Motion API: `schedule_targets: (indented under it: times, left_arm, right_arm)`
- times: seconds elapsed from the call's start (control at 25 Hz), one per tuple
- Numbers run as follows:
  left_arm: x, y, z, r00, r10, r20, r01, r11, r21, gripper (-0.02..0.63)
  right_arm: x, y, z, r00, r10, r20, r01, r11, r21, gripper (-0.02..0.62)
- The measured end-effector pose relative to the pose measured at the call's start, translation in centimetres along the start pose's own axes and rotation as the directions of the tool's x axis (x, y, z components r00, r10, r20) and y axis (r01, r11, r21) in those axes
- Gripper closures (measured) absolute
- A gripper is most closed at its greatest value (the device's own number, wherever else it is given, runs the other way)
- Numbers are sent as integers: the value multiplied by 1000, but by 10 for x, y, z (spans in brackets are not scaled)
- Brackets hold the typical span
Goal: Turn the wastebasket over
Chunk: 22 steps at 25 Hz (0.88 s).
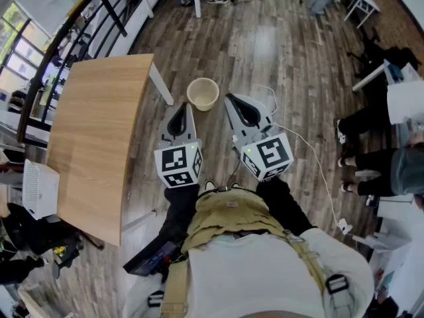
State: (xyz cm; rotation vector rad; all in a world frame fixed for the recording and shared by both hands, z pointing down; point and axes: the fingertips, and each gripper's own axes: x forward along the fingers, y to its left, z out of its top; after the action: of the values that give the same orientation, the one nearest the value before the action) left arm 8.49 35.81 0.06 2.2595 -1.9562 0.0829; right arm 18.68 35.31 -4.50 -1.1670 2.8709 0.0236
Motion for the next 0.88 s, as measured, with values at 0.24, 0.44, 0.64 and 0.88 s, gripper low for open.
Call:
schedule_targets:
  times: [0.24,0.44,0.64,0.88]
  left_arm:
    - [4,2,3,1000,-7,8,7,1000,0,604]
    - [2,6,0,1000,-11,6,11,1000,-1,604]
    - [-2,16,-4,1000,-6,1,6,1000,-7,604]
    - [-10,36,-11,1000,4,-10,-4,1000,-23,604]
  right_arm:
    - [5,0,-1,1000,-10,-1,10,1000,4,575]
    - [10,6,-4,1000,2,-7,-2,1000,1,575]
    - [17,16,-9,1000,14,-17,-14,1000,9,574]
    - [26,29,-17,1000,8,-29,-7,1000,16,574]
